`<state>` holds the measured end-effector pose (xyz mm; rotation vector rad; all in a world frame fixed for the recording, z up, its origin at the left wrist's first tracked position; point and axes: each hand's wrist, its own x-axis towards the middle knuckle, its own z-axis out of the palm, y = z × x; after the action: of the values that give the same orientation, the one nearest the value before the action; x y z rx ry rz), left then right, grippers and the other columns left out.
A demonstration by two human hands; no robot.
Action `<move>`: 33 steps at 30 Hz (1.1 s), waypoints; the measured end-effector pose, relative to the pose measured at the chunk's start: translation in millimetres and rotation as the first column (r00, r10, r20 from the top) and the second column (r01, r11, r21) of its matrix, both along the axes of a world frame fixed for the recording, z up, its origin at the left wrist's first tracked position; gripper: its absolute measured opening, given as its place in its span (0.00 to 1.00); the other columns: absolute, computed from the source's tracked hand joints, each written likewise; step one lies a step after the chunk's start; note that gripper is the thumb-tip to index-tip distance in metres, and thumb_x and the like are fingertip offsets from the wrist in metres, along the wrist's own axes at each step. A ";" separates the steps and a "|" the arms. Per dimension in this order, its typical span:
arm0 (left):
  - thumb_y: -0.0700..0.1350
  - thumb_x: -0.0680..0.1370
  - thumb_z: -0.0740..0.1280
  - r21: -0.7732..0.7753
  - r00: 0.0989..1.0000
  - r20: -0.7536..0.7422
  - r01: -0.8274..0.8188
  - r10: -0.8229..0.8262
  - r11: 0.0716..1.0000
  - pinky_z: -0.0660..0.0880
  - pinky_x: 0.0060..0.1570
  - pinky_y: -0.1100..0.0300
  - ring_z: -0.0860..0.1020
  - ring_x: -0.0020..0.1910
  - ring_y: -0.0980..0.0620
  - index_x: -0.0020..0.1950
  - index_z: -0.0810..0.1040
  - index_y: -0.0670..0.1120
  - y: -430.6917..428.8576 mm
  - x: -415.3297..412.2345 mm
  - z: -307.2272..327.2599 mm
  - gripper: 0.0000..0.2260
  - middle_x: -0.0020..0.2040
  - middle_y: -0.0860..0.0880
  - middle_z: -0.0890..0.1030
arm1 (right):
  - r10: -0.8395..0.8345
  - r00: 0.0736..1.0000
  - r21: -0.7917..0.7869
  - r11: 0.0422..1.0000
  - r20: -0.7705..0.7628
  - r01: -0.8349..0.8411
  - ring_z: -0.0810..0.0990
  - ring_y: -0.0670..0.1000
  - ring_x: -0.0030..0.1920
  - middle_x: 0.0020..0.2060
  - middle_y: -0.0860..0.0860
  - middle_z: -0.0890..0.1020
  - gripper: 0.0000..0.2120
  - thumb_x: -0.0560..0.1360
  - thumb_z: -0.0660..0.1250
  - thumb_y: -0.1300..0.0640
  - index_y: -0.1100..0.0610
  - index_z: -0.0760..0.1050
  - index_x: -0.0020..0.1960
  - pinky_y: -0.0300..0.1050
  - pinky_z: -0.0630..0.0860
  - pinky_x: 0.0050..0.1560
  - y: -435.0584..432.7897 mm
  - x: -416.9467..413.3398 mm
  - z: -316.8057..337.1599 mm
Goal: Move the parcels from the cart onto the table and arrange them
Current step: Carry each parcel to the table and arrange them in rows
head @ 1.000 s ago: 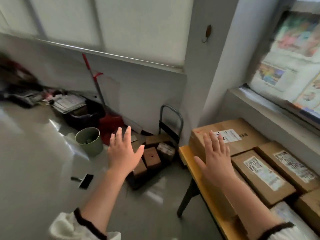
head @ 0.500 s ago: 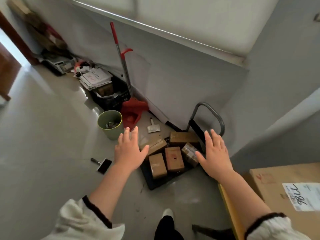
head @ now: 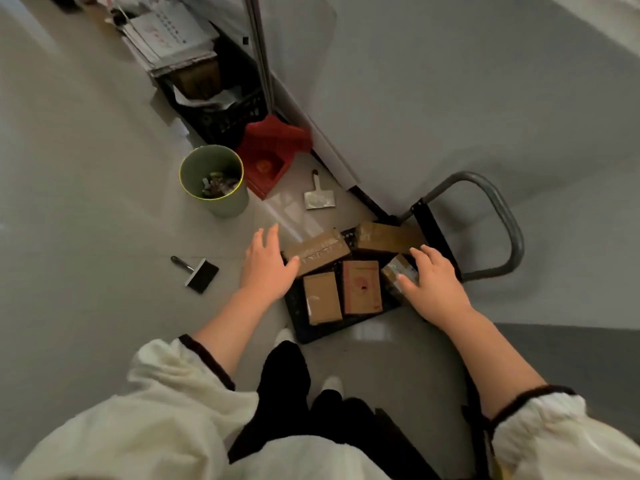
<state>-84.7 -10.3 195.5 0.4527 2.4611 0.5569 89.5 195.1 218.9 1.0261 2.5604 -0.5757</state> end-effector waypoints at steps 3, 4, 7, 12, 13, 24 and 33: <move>0.49 0.78 0.64 -0.004 0.991 0.095 -0.093 0.092 0.996 0.61 0.69 0.49 0.60 0.73 0.42 0.77 0.53 0.44 6.2 -31.4 -60.6 0.31 0.75 0.41 0.57 | 0.012 0.999 -0.062 0.998 0.036 -0.010 0.58 0.55 0.73 0.74 0.54 0.62 0.27 0.78 0.60 0.48 0.57 0.60 0.74 0.51 0.59 0.71 21.5 -37.2 -53.1; 0.49 0.78 0.64 -0.016 0.983 0.113 -0.147 0.148 0.989 0.61 0.68 0.50 0.62 0.72 0.42 0.76 0.55 0.44 6.5 -36.8 -83.9 0.31 0.74 0.41 0.60 | 0.016 0.999 -0.097 0.995 0.039 -0.012 0.60 0.55 0.73 0.73 0.55 0.63 0.27 0.78 0.60 0.49 0.57 0.61 0.74 0.51 0.60 0.71 28.9 -48.4 -76.4; 0.49 0.78 0.64 -0.044 0.946 0.186 -0.263 0.266 0.964 0.62 0.67 0.52 0.64 0.71 0.42 0.75 0.58 0.43 6.7 -42.6 -158.6 0.29 0.73 0.40 0.64 | 0.004 0.998 -0.190 0.982 0.064 0.008 0.65 0.55 0.70 0.70 0.56 0.66 0.26 0.78 0.60 0.50 0.58 0.62 0.73 0.51 0.64 0.69 46.3 -80.0 -155.1; 0.48 0.79 0.63 -0.055 0.825 0.366 -0.443 0.431 0.895 0.63 0.66 0.55 0.66 0.70 0.44 0.76 0.58 0.43 26.8 -57.5 -292.4 0.27 0.73 0.42 0.64 | -0.055 0.998 -0.325 0.944 0.002 0.053 0.67 0.55 0.68 0.68 0.57 0.69 0.24 0.79 0.59 0.49 0.59 0.64 0.72 0.46 0.63 0.65 75.9 -127.3 -295.6; 0.48 0.80 0.63 -0.055 0.775 0.404 -0.510 0.486 0.859 0.63 0.64 0.59 0.67 0.69 0.46 0.75 0.58 0.43 34.0 -63.3 -321.1 0.27 0.72 0.43 0.66 | -0.079 0.997 -0.347 0.936 -0.017 0.069 0.67 0.55 0.68 0.69 0.57 0.69 0.24 0.80 0.59 0.49 0.59 0.64 0.72 0.44 0.62 0.64 82.6 -136.3 -323.1; 0.57 0.80 0.57 -0.125 0.315 0.660 -0.849 0.682 0.513 0.64 0.68 0.48 0.66 0.70 0.47 0.75 0.60 0.49 57.4 -64.6 -498.9 0.25 0.73 0.49 0.66 | -0.177 0.984 -0.438 0.882 0.032 0.173 0.65 0.55 0.70 0.71 0.56 0.67 0.27 0.80 0.51 0.42 0.58 0.62 0.73 0.42 0.60 0.64 100.2 -196.2 -524.1; 0.55 0.80 0.58 -0.049 0.363 0.692 -0.839 0.624 0.542 0.71 0.62 0.49 0.75 0.57 0.49 0.68 0.68 0.47 60.0 -58.4 -467.6 0.20 0.57 0.49 0.77 | -0.262 0.964 -0.485 0.838 0.047 0.251 0.70 0.51 0.52 0.53 0.51 0.71 0.20 0.78 0.57 0.50 0.59 0.68 0.66 0.41 0.63 0.47 88.6 -195.9 -497.1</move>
<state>-143.2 49.7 -272.0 -0.7605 1.7347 1.2539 -106.5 283.7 -278.2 1.1738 2.1217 -1.2367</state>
